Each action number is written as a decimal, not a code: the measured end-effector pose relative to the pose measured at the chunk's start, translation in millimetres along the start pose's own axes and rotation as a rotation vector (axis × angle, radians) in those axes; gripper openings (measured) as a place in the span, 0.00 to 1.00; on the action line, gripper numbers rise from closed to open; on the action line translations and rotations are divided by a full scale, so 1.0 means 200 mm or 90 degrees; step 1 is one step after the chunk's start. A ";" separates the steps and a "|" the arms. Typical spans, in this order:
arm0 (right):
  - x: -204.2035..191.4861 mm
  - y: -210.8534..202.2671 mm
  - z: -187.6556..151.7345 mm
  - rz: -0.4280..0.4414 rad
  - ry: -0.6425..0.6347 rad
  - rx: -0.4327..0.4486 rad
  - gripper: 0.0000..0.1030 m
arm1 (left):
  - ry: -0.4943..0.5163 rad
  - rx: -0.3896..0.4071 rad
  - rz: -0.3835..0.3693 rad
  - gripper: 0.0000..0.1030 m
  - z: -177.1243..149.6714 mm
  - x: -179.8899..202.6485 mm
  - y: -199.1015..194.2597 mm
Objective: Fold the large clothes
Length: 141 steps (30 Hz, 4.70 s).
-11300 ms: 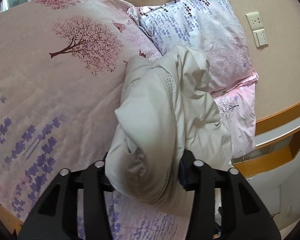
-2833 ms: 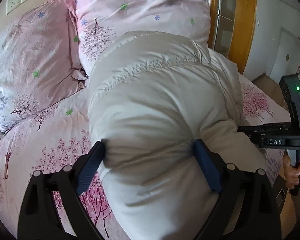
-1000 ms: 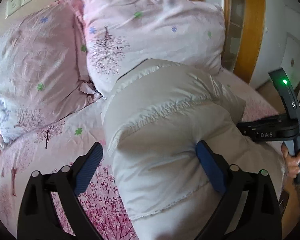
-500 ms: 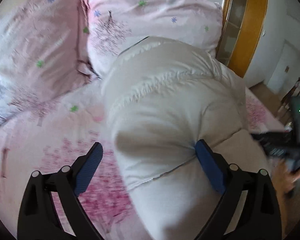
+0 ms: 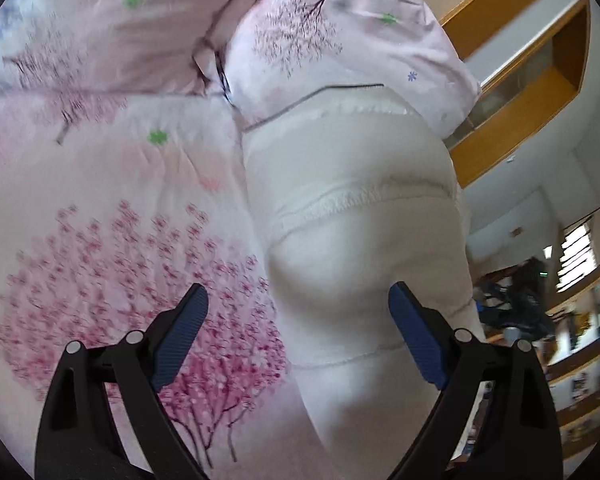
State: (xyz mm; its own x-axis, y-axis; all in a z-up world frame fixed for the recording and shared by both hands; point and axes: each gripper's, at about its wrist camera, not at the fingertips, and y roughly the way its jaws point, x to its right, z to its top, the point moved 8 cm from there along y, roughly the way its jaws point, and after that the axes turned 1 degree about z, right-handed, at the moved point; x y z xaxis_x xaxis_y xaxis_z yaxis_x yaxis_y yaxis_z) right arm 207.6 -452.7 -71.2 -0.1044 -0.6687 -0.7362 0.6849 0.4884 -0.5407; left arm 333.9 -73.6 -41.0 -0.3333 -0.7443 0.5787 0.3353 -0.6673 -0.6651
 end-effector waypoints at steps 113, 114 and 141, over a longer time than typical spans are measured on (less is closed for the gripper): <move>-0.95 1.16 0.10 -0.290 -0.369 -0.114 0.23 | 0.300 0.168 0.331 0.88 -0.05 0.13 -0.24; -0.94 1.17 0.10 -0.294 -0.365 -0.115 0.23 | 0.295 0.175 0.325 0.89 -0.05 0.14 -0.27; -0.76 0.81 -0.46 -0.208 -0.371 0.023 0.27 | 0.235 0.131 0.352 0.98 -0.30 0.01 -0.24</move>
State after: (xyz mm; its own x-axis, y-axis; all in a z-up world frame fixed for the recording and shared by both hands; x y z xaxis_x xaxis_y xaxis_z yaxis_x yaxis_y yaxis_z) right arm 267.9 -219.8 -85.1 0.0894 -0.9775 -0.1910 0.7085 0.1972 -0.6776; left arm 264.9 -41.1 -36.7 -0.3310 -0.9427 -0.0414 0.6903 -0.2120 -0.6917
